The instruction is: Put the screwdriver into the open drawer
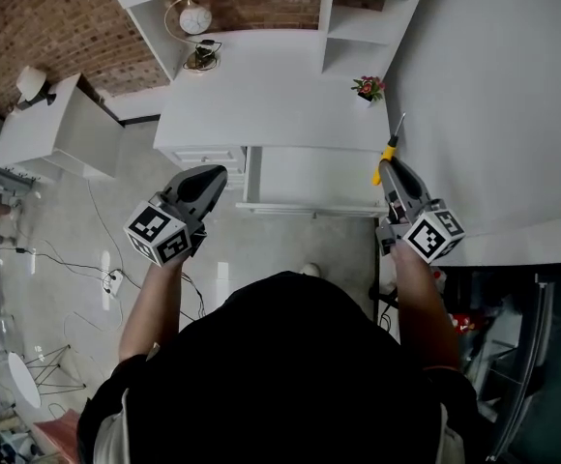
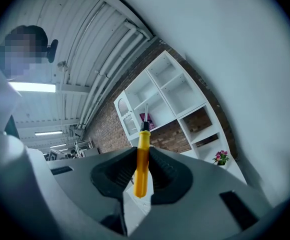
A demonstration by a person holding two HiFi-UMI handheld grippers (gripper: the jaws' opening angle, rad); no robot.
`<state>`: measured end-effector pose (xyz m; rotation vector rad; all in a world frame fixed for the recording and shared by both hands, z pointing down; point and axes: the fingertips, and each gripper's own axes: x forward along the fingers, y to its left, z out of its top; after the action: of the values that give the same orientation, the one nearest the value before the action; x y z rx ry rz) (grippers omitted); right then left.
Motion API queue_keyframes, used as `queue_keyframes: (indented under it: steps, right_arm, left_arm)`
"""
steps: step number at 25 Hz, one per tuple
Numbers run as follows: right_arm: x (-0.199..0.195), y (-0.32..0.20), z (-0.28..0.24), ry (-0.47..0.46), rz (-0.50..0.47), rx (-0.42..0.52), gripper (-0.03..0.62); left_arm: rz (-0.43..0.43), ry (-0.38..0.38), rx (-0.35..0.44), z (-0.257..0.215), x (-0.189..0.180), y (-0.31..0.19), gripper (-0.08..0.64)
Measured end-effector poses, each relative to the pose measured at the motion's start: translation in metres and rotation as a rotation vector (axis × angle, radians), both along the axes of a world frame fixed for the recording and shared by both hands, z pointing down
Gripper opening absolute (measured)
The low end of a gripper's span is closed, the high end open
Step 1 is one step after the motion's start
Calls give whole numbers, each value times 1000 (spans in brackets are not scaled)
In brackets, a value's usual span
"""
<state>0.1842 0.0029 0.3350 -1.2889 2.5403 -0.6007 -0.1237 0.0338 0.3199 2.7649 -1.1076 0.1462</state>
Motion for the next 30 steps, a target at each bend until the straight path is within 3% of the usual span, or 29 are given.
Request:
queue_keyframes:
  steps: [19,30]
  right_arm:
    - [48,-61,10,-22,-87,0,78]
    - [71,-75,12,-17,-86,-4,78]
  left_arm:
    - [-82,-13,6,1,54,-34,23]
    - [-61,-22,-5,4,86,-52,23]
